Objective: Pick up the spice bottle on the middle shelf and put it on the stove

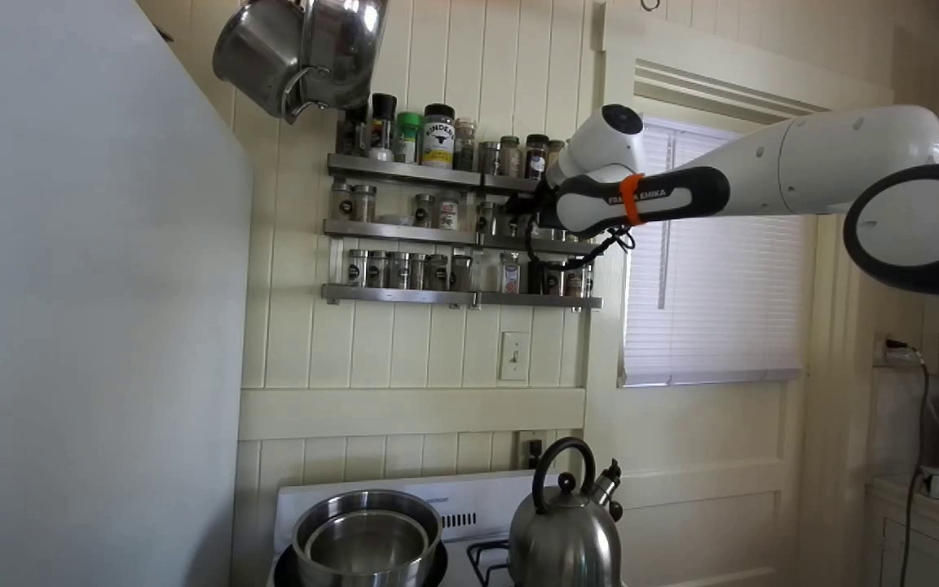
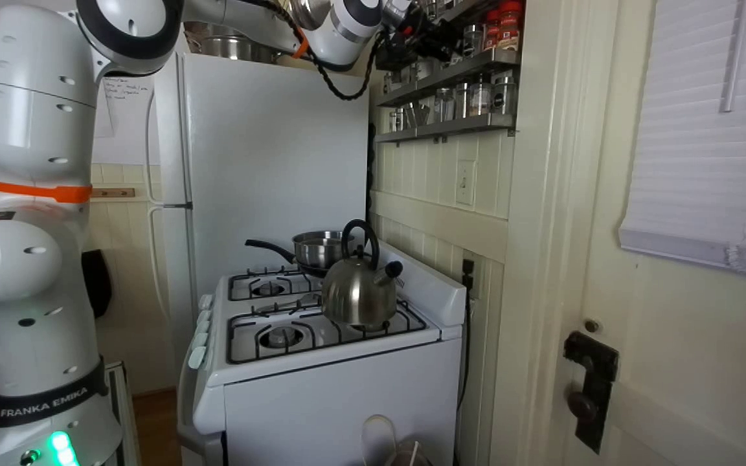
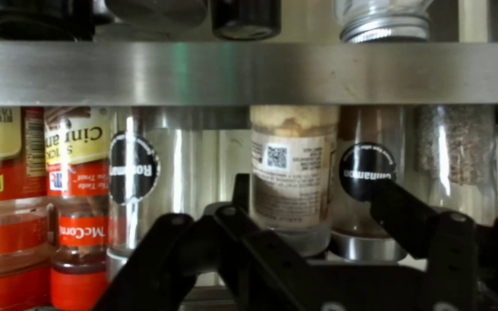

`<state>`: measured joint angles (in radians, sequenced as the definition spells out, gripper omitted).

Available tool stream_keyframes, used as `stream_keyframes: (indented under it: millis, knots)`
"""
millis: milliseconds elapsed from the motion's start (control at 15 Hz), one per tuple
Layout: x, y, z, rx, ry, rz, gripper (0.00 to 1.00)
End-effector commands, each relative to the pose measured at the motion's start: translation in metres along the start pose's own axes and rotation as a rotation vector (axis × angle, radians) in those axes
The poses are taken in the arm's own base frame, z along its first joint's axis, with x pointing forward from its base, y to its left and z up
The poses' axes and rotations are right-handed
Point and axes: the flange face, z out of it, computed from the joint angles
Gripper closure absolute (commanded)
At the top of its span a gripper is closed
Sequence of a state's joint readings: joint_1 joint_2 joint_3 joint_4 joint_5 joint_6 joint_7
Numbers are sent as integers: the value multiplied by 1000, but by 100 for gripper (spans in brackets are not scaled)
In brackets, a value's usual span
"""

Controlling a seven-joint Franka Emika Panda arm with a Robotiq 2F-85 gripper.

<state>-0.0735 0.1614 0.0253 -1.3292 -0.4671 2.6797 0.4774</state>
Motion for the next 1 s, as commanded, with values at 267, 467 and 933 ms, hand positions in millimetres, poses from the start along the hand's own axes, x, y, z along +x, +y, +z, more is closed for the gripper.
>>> stream_keyframes:
  millis: [267,467,933]
  knots:
    - [0,1,4,-13,6,16,53]
    - [-1,2,5,-13,4,17,53]
    - [-2,4,8,-13,28,4,36]
